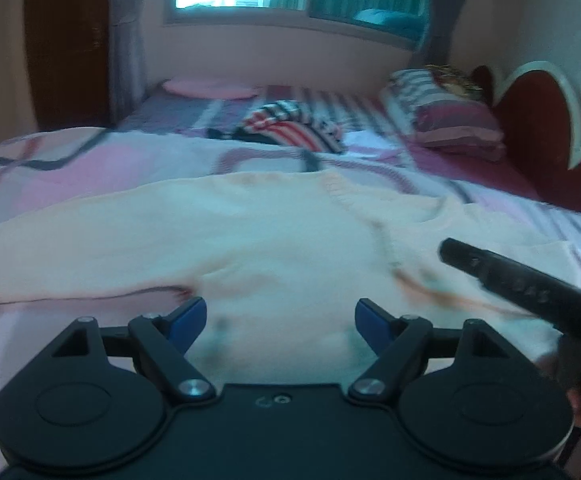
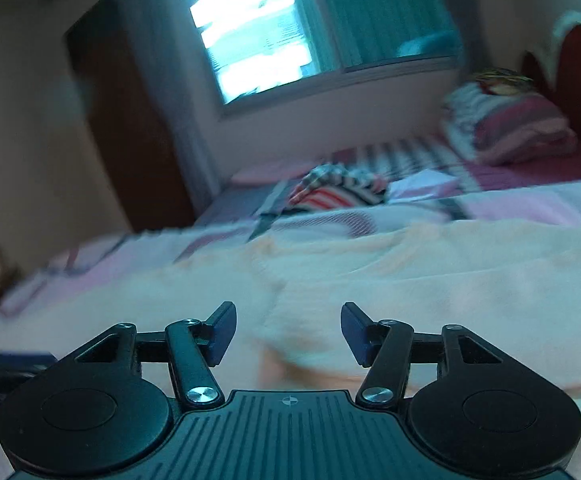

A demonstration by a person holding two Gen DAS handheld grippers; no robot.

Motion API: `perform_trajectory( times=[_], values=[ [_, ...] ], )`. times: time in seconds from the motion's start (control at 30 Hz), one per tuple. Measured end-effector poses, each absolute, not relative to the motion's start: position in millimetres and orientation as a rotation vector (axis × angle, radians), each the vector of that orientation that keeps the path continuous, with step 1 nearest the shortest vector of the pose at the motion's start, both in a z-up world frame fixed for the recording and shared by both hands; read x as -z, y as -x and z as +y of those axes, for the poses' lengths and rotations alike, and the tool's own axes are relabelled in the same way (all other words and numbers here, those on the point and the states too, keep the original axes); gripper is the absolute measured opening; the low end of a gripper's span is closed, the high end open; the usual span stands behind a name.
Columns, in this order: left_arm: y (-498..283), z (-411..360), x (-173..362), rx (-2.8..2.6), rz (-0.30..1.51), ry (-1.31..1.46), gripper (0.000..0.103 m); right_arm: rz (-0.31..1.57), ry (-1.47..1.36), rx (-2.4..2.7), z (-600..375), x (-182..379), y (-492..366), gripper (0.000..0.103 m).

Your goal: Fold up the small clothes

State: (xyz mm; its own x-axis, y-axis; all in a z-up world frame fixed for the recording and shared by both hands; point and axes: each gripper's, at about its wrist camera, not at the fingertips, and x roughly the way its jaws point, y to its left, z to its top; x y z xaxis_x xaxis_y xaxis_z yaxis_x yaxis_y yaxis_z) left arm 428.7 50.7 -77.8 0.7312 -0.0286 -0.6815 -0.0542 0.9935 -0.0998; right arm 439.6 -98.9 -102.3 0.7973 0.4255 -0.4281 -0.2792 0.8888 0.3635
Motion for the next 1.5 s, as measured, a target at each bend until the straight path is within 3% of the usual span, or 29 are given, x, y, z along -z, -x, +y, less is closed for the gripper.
perform_trajectory(
  times=[0.03, 0.07, 0.1, 0.13, 0.37, 0.43, 0.5, 0.77, 1.2, 1.23, 1.27, 1.5],
  values=[
    [-436, 41, 79, 0.014, 0.754, 0.124, 0.074, 0.515, -0.319, -0.348, -112, 100, -437, 0.051],
    [-442, 32, 81, 0.040, 0.754, 0.131, 0.068, 0.509, -0.336, -0.311, -124, 98, -436, 0.034],
    [-448, 23, 83, 0.065, 0.753, 0.135, 0.056, 0.513, -0.348, -0.277, -136, 97, -439, 0.026],
    [-456, 14, 86, 0.085, 0.759, 0.136, 0.050, 0.523, -0.364, -0.240, -149, 97, -441, 0.021],
    [-505, -16, 108, 0.152, 0.810, 0.230, 0.050, 0.514, -0.451, -0.054, -236, 91, -426, 0.021],
    [-514, -21, 114, 0.149, 0.821, 0.245, 0.043, 0.513, -0.473, 0.002, -258, 94, -423, 0.021],
    [-520, -24, 121, 0.137, 0.834, 0.226, 0.004, 0.519, -0.504, 0.045, -278, 95, -418, 0.021],
    [-499, -2, 91, 0.042, 0.672, 0.155, 0.003, 0.527, -0.556, 0.087, -301, 92, -405, 0.021],
    [-478, 71, 89, -0.097, 0.666, 0.184, 0.003, 0.539, -0.519, -0.004, -267, 93, -427, 0.021],
    [-476, 73, 92, -0.101, 0.671, 0.187, 0.003, 0.539, -0.517, -0.018, -265, 93, -428, 0.018],
    [-476, 75, 94, -0.104, 0.676, 0.190, 0.003, 0.540, -0.507, -0.029, -262, 92, -429, 0.004],
    [-478, 76, 106, -0.101, 0.704, 0.186, 0.003, 0.560, -0.421, -0.110, -239, 92, -431, 0.002]
  ],
)
